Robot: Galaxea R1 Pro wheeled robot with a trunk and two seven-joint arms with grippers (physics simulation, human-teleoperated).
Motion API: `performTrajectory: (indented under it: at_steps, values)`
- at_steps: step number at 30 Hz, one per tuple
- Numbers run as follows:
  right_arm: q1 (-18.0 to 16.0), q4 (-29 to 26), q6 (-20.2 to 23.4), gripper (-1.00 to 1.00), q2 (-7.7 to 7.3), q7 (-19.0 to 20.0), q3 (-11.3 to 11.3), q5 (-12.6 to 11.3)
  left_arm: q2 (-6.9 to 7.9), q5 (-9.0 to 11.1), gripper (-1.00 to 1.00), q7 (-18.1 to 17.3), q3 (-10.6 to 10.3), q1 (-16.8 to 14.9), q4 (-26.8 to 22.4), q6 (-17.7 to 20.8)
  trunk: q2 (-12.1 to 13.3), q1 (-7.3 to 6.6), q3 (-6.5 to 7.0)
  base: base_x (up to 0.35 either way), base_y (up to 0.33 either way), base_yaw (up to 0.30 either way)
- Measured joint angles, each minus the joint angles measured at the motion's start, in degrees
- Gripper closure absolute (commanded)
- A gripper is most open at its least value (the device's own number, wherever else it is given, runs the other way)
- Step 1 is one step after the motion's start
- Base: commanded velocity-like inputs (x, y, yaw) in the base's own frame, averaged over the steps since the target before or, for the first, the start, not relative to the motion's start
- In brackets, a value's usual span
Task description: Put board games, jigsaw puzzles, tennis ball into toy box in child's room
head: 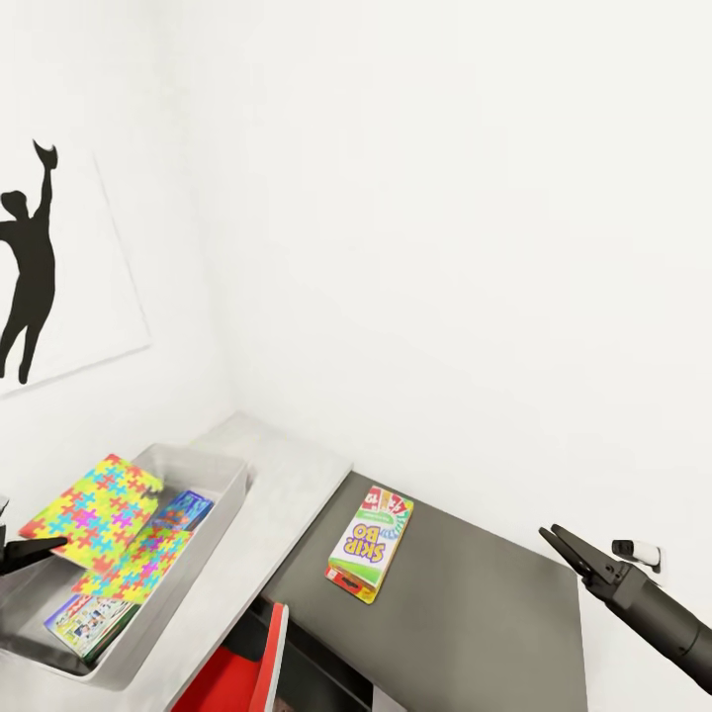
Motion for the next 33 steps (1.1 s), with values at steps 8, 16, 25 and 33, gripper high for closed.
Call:
performTrajectory:
  at_steps: [8, 16, 25, 33]
  values:
    - [0.0, 0.0, 0.01, -1.0, -0.06, 0.0, 0.05, 0.04, -0.88, -1.89, 1.0, 0.34, -0.13, 0.0, 0.2, -0.2, 0.0, 0.0, -0.72, 0.0, 0.0, 0.0]
    - [0.0, 0.0, 0.01, -1.0, -0.09, 0.0, 0.05, 0.05, -2.53, -2.14, 1.0, 0.49, -0.18, 0.0, 0.22, -1.01, 0.0, 0.0, -1.47, 0.0, 0.0, 0.0]
    - [0.0, 0.0, 0.07, -1.0, -0.12, 0.05, 0.0, 0.06, -3.47, -4.06, 1.0, 0.5, -0.21, -0.01, 0.16, -1.12, 0.0, 0.0, -2.31, 0.0, 0.0, 0.0]
    - [0.0, 0.0, 0.03, -1.0, -0.12, 0.09, 0.05, 0.02, -3.62, -4.41, 1.0, 0.62, -0.21, -0.01, 0.16, -1.18, -0.01, 0.0, -3.07, 0.0, 0.0, 0.0]
